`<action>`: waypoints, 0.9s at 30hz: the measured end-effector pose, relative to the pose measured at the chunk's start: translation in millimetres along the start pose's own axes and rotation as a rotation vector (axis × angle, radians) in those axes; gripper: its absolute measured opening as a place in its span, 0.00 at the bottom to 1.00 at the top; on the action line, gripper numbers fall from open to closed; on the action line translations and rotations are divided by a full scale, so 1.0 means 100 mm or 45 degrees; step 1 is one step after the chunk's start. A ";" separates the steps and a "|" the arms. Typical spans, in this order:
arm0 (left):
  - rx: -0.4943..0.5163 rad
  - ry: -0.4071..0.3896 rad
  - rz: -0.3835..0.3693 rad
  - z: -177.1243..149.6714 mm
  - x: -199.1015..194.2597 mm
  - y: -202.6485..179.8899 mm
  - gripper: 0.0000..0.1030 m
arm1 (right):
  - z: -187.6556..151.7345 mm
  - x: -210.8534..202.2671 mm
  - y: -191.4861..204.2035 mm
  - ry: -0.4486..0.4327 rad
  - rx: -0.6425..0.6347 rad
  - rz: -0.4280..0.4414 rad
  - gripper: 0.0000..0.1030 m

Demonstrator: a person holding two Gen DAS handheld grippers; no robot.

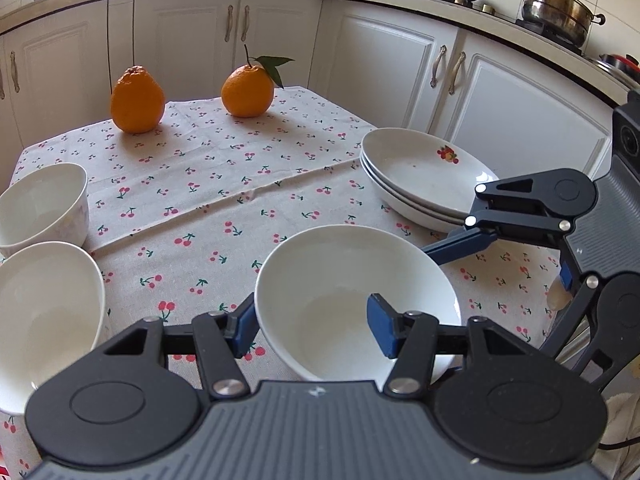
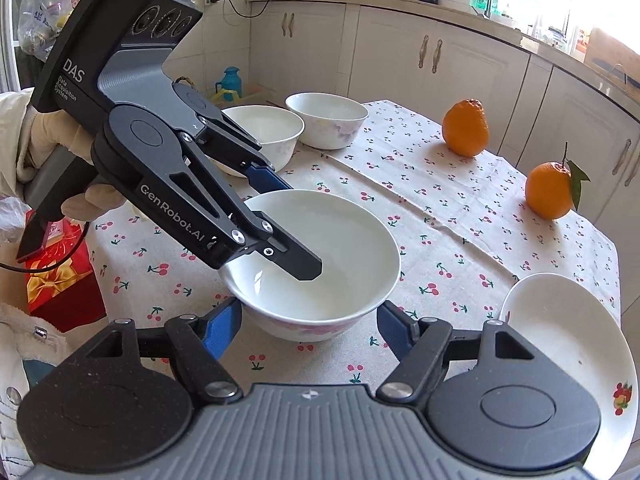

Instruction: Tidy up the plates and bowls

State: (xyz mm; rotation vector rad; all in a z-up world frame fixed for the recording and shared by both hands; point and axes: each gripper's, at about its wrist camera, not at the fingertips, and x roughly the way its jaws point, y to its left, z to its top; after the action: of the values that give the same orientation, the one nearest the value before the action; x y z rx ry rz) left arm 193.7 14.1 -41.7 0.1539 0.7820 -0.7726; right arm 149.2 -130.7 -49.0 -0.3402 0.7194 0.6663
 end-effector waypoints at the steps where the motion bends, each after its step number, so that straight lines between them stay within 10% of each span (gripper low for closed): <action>1: 0.002 -0.003 0.004 0.00 -0.01 -0.01 0.59 | 0.00 0.00 0.00 0.000 -0.003 -0.001 0.82; 5: 0.016 -0.037 0.046 -0.01 -0.11 -0.02 0.81 | 0.02 -0.08 0.00 -0.047 0.002 0.006 0.95; 11: 0.008 -0.103 0.123 -0.06 -0.42 -0.02 0.88 | 0.14 -0.22 -0.02 -0.135 0.028 -0.008 0.96; 27: -0.117 -0.111 0.459 -0.26 -0.93 0.78 0.89 | 0.79 0.28 0.27 -0.141 -0.024 0.009 1.00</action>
State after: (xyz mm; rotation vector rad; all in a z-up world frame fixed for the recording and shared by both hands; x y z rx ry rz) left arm 189.2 133.8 -8.1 0.1714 0.6808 -0.3985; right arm 185.8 -58.2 -14.0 -0.3158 0.6094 0.6934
